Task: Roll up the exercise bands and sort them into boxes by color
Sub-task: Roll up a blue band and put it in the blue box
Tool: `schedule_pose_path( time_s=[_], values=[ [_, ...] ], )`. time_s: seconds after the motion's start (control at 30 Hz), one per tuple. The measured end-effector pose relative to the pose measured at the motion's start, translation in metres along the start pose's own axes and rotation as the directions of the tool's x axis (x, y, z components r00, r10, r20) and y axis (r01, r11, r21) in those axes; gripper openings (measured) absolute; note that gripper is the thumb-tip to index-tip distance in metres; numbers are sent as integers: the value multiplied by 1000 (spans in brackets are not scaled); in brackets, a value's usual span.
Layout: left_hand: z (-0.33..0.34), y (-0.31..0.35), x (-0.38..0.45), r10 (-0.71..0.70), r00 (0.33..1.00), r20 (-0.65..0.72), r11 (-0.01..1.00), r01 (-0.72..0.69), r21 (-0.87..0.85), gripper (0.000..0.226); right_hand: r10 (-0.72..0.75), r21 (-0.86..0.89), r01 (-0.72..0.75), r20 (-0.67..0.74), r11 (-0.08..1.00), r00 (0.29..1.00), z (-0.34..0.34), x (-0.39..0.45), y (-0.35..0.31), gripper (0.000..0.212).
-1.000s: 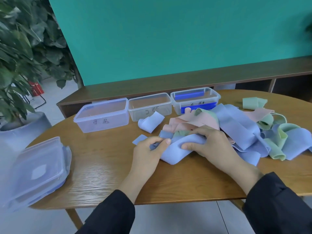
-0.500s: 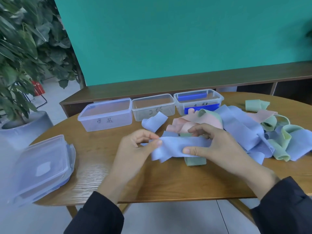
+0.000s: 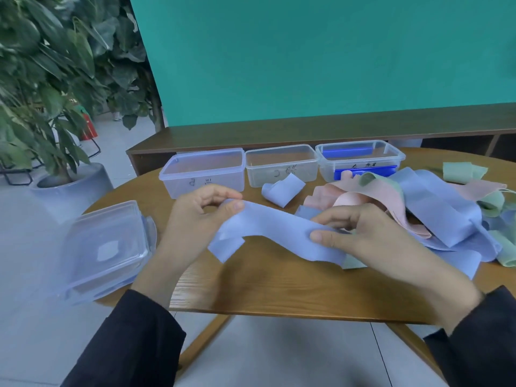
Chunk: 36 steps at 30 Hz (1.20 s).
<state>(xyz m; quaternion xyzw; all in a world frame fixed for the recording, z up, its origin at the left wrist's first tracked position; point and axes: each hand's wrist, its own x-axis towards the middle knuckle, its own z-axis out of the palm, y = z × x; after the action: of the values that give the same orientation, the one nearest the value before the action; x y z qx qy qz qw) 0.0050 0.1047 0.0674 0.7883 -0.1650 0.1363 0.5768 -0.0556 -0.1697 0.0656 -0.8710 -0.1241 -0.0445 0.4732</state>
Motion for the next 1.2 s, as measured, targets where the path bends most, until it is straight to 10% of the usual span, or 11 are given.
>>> schedule_pose_path(
  time_s=[0.3,0.67,0.9,1.2],
  values=[
    [-4,-32,5,81,986,-147,897,-7,443,28,229,374,-192,-55,907,972,54,15,-9,18],
    [17,7,-56,229,969,93,962,-240,129,41,267,766,-237,89,598,960,59,16,-28,25],
    [18,9,-46,315,949,20,930,-313,192,6,160,829,-167,95,534,983,58,12,-43,35],
    [3,42,-47,371,927,-47,921,-361,145,22,13,816,-61,65,575,998,39,-9,-77,30]
  ],
)
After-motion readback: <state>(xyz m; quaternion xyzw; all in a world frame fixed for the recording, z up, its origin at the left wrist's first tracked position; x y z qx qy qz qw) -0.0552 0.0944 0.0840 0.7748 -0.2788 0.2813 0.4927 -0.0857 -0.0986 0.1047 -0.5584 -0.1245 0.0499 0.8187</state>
